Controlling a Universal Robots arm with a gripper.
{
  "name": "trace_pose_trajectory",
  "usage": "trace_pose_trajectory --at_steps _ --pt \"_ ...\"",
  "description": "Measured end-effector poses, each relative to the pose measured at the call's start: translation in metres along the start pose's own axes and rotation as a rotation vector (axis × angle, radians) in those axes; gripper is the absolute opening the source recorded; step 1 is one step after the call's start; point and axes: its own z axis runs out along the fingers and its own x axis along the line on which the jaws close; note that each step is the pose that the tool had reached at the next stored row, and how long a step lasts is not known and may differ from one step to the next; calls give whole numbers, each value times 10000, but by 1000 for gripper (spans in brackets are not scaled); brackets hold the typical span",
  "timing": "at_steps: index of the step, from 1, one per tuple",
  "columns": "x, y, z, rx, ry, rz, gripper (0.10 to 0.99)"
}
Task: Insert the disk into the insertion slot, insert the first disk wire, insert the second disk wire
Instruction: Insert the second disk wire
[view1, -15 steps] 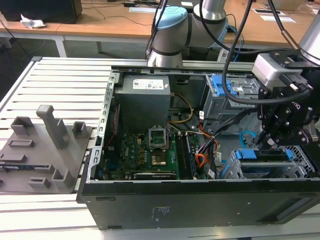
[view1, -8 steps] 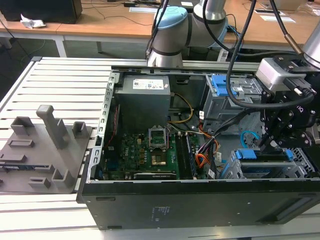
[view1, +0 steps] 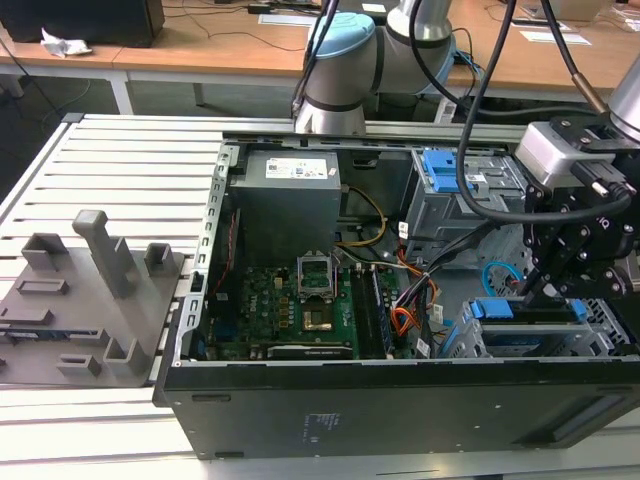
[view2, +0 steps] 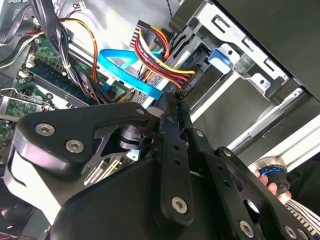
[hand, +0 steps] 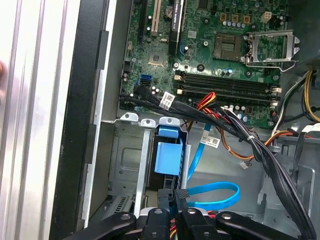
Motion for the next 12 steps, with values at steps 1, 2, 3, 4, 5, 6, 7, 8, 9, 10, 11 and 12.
trace_pose_trajectory --at_steps 1,2,3,4,5,6,7,8,9,10,11,12 --pt "0 -3 3 0 0 0 161" --pt "1 -5 5 0 1 0 161" --pt "1 -7 7 -1 0 -1 161" --pt "0 -10 17 1 -21 -1 161" --pt "0 -11 9 0 -5 14 161" --pt "1 -11 9 -1 -5 22 161" --pt "1 -10 8 -1 -4 29 161" --pt "2 -11 10 -1 -5 32 161" --pt "3 -11 12 -1 -5 33 161" --pt "5 -11 15 -1 -6 32 161" --pt "9 -11 20 -2 -4 32 161" --pt "12 -10 24 -2 -1 32 161"
